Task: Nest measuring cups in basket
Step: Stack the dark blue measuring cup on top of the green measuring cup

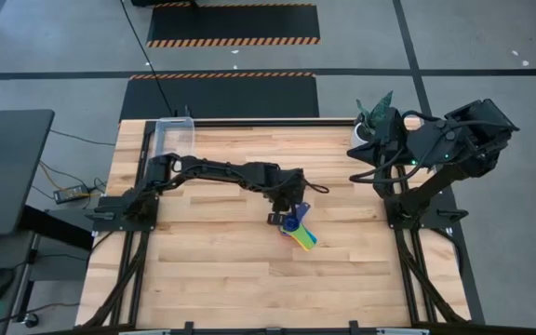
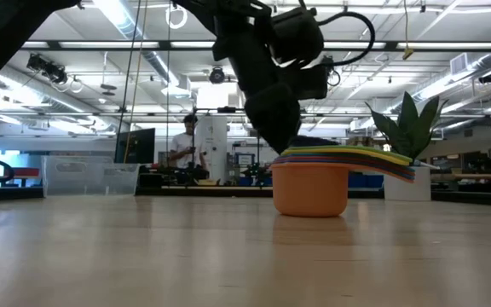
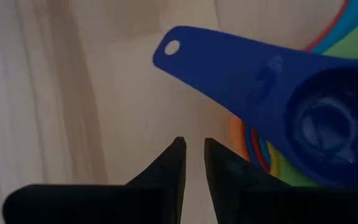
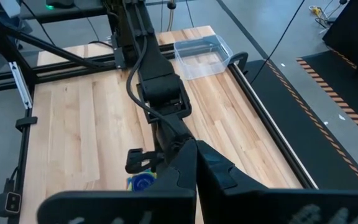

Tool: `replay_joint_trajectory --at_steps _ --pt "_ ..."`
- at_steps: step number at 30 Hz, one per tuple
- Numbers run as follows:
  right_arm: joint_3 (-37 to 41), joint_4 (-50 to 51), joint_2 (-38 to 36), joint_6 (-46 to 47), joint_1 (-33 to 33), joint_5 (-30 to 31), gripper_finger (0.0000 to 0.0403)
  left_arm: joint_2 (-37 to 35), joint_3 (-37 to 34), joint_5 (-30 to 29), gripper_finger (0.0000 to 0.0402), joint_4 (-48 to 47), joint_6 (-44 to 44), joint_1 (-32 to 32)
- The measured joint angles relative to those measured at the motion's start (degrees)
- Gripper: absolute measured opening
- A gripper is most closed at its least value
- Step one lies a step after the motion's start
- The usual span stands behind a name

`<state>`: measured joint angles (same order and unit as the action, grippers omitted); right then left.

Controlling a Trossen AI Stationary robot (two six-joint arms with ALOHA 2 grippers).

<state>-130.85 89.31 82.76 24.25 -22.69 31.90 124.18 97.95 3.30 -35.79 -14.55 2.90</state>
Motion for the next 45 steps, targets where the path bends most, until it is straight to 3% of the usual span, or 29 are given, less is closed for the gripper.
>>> replay_joint_trajectory --at_steps 22,29,34,38,45 --pt "0.0 -0.1 0.0 -0.2 0.0 0.2 0.0003 0.0 0.0 9.2 0.0064 7.5 -16.2 -2.1" --pt "0.0 0.4 0.0 -0.4 0.0 0.3 0.0003 0.0 3.0 7.4 0.0057 5.9 -19.3 -3.6" --pt "0.0 0.7 0.0 2.4 0.1 1.7 0.0003 0.0 12.2 2.1 0.0055 -5.0 -17.5 -4.9" --pt "0.0 0.7 0.0 5.8 0.6 1.9 0.0002 -0.1 20.9 2.0 0.0055 -18.2 -12.9 -6.4" --pt "0.1 0.7 -0.4 2.2 -1.7 -2.4 0.0002 -0.1 33.5 2.1 0.0055 -36.0 -1.0 -9.8"
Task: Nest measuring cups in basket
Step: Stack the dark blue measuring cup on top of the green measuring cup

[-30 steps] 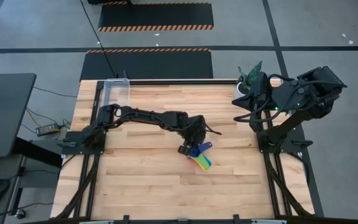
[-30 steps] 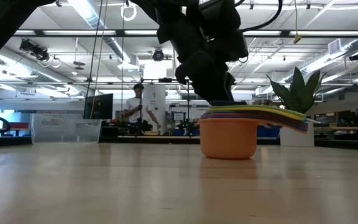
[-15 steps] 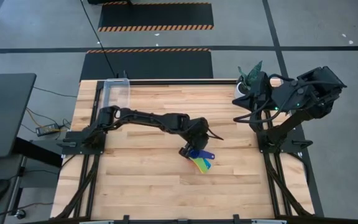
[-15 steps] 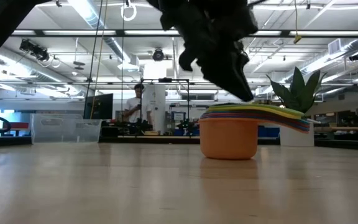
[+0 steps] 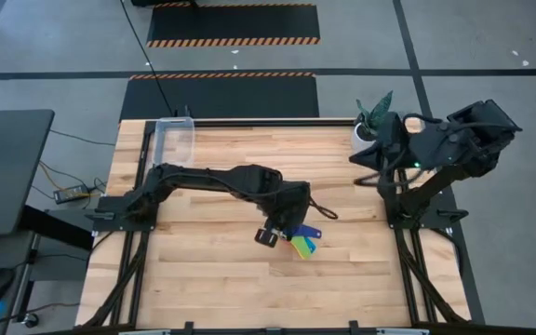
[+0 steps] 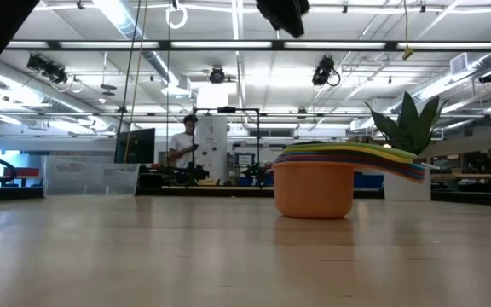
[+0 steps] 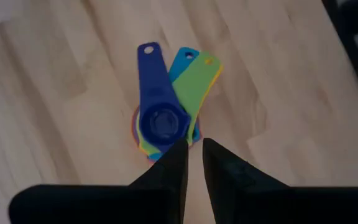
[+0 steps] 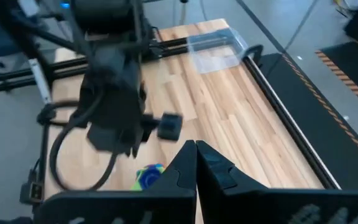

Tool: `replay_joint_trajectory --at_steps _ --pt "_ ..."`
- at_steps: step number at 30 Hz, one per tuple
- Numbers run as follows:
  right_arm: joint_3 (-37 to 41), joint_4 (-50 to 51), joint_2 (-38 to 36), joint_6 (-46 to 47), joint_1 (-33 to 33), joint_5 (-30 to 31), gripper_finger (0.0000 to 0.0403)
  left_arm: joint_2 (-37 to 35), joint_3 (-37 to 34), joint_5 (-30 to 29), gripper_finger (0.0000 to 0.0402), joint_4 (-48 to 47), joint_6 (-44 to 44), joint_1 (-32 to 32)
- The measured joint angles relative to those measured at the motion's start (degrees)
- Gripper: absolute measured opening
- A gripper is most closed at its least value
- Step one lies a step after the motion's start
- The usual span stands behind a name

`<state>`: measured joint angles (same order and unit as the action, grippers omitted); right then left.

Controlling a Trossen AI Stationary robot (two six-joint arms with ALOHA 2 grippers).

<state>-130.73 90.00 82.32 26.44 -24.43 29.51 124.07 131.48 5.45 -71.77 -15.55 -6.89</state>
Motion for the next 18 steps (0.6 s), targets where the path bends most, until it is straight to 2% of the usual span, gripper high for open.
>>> replay_joint_trajectory --at_steps 4,9,15,18 --pt "2.9 0.0 -2.5 -1.0 -4.8 0.7 0.0002 -0.1 3.6 0.1 0.0055 -1.3 6.4 -2.0" --pt "8.5 0.0 -7.8 1.6 -11.8 3.8 0.0002 -3.1 2.6 0.1 0.0055 1.7 12.4 -5.6" --pt "18.9 -0.2 -16.0 8.0 -19.8 7.6 0.0002 -6.4 2.6 -5.9 0.0055 3.1 17.5 -7.5" --pt "25.8 -0.3 -19.4 11.8 -22.7 8.0 0.0002 -7.5 2.6 -6.8 0.0055 2.5 20.6 -8.1"
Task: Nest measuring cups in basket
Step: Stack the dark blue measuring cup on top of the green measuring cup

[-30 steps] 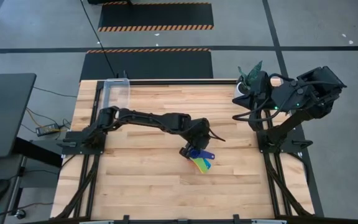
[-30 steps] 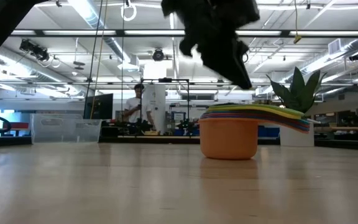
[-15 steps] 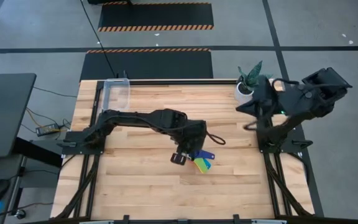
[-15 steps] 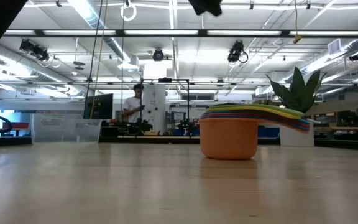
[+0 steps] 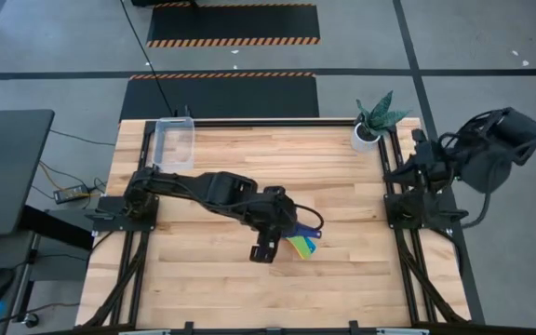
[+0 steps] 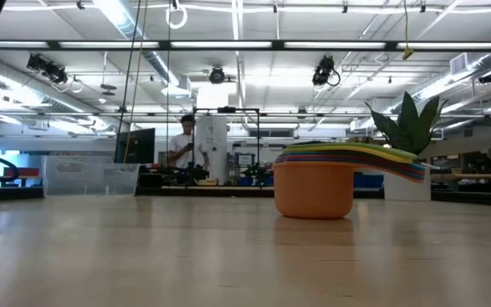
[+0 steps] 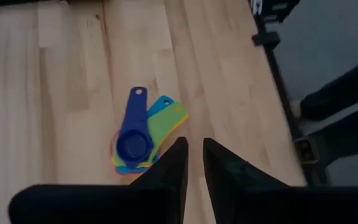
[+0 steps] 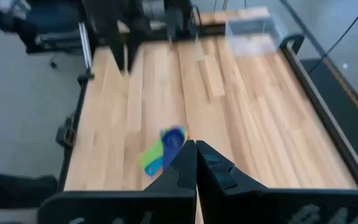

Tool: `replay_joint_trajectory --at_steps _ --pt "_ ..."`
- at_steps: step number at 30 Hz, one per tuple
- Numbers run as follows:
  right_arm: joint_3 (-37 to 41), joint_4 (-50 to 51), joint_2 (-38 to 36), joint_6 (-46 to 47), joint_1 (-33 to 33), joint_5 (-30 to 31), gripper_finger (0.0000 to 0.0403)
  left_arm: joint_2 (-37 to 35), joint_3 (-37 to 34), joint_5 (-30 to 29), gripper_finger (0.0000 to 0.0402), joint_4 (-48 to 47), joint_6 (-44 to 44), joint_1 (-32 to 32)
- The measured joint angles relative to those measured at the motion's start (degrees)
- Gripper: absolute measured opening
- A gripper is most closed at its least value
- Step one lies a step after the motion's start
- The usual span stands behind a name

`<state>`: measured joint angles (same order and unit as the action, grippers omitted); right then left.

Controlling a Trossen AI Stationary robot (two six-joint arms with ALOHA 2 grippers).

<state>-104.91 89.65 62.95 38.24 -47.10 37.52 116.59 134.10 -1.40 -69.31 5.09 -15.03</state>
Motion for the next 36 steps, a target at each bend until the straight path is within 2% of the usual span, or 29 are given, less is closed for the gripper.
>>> replay_joint_trajectory --at_steps 6,11,16,20,25,32,36 --pt "15.7 -3.1 -4.2 7.9 -3.8 -0.1 0.0002 -0.1 -3.0 -0.5 0.0055 -1.1 6.2 -3.4" --pt "27.2 -12.8 -7.3 10.0 -5.7 -4.0 0.0002 0.0 -8.3 -5.2 0.0055 -0.6 12.8 -7.5" --pt "36.4 -18.2 -8.4 15.5 -4.6 -6.4 0.0002 -0.1 -17.2 -7.2 0.0055 7.0 17.7 -9.6" --pt "41.5 -20.8 -8.0 21.5 -1.8 -8.7 0.0002 -0.1 -25.9 -7.4 0.0055 18.2 20.1 -9.6" --pt "45.8 -26.4 -6.7 23.7 3.3 -10.8 0.0002 0.0 -34.8 -7.4 0.0055 30.6 20.2 -8.9" --pt "51.4 -32.4 -4.5 23.4 13.2 -15.4 0.0002 0.0 -42.6 -8.5 0.0055 42.1 22.1 -7.5" --pt "54.6 -37.0 -3.1 19.9 19.3 -17.7 0.0002 0.0 -46.6 -9.1 0.0055 47.6 23.8 -7.5"
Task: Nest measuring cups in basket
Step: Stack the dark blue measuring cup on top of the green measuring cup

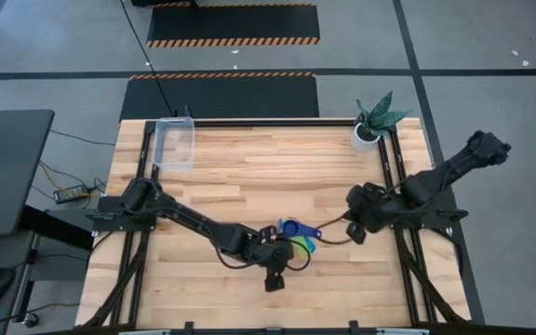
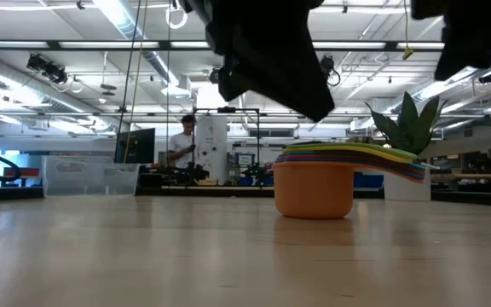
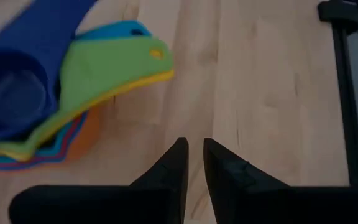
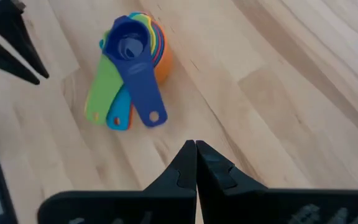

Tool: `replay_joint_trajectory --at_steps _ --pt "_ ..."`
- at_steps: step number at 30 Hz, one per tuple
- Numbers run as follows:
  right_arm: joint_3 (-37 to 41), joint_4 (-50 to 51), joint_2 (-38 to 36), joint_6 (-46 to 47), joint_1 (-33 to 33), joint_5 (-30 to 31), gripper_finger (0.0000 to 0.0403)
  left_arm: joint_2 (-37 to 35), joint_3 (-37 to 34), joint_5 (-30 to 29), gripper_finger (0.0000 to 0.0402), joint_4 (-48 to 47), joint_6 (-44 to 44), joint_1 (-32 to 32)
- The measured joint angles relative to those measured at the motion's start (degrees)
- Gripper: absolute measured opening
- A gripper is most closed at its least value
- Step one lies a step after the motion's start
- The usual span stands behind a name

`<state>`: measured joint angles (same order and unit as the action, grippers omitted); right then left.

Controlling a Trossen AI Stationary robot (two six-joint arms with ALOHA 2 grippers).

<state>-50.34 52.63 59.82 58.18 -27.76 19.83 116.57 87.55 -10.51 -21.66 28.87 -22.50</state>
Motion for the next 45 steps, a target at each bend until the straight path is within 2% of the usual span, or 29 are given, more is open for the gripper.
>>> replay_joint_trajectory --at_steps 3,8,19,24,32,37,45 --pt "2.2 -6.4 1.2 -4.2 4.3 -2.4 0.0002 0.0 -3.1 -1.2 0.0055 2.9 1.5 0.0" --pt "5.4 -16.8 4.6 -11.1 10.1 -7.5 0.0002 0.0 -6.5 -6.3 0.0055 8.5 2.4 0.4" --pt "7.5 -26.4 14.1 -19.8 19.0 -15.7 0.0002 1.0 -7.5 -5.9 0.0055 10.8 2.0 4.1" --pt "7.5 -31.9 19.0 -22.6 20.2 -20.5 0.0002 2.1 -7.4 -3.3 0.0055 12.3 1.6 5.1" --pt "7.5 -35.8 25.4 -24.1 21.3 -27.3 0.0002 2.5 -7.4 -3.1 0.0055 15.0 0.0 6.5" --pt "7.5 -39.4 26.5 -24.3 21.3 -30.6 0.0002 2.5 -7.4 -3.0 0.0055 15.8 -0.5 7.6" --pt "7.5 -39.8 26.0 -24.8 21.6 -31.1 0.0002 2.5 -7.4 -3.0 0.0055 16.8 -2.6 8.4"
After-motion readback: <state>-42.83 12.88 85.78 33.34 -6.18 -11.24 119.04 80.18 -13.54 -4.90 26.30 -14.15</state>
